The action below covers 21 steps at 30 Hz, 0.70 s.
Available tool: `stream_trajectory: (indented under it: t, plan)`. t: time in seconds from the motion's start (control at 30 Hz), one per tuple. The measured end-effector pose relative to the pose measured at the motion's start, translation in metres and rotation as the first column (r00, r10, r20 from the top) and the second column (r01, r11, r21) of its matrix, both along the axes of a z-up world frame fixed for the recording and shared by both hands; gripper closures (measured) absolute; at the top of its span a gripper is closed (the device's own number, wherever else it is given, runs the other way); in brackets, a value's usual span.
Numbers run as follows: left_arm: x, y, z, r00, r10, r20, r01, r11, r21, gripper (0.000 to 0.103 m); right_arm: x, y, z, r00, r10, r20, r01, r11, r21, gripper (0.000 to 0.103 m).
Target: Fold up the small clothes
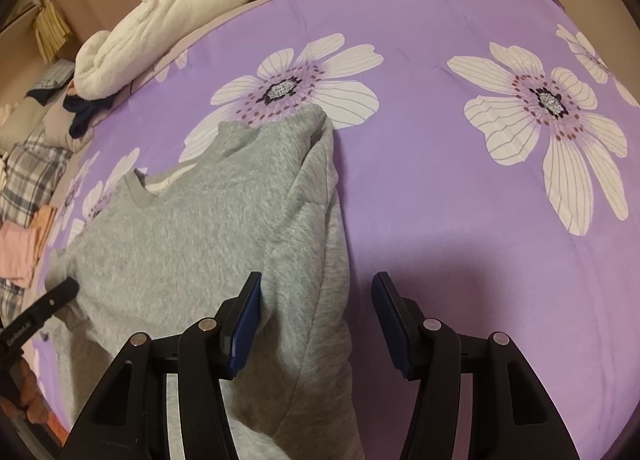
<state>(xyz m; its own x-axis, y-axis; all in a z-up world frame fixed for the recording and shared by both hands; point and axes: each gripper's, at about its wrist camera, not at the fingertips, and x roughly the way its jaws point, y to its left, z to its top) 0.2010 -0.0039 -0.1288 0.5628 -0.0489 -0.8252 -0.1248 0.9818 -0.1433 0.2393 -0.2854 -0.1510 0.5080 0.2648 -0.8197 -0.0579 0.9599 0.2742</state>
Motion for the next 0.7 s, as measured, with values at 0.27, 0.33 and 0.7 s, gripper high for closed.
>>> stream_trajectory:
  t: [0.27,0.33,0.7]
  plan:
    - [0.002,0.003,-0.012,0.999,0.001,-0.033,-0.001,1.000,0.005,0.081,0.000,0.000,0.000,1.000,0.000,0.000,0.000,1.000,-0.003,0.046]
    - [0.002,0.004,-0.015,0.999,0.004,-0.041,-0.003,1.000,0.005,0.080,0.000,0.001,-0.001,1.000,0.001,0.000,-0.001,1.000,-0.006,0.046]
    - [0.004,0.007,-0.024,0.997,0.008,-0.081,-0.008,1.000,0.009,0.070,0.000,0.001,-0.002,1.000,0.001,0.000,-0.001,1.000,-0.010,0.046]
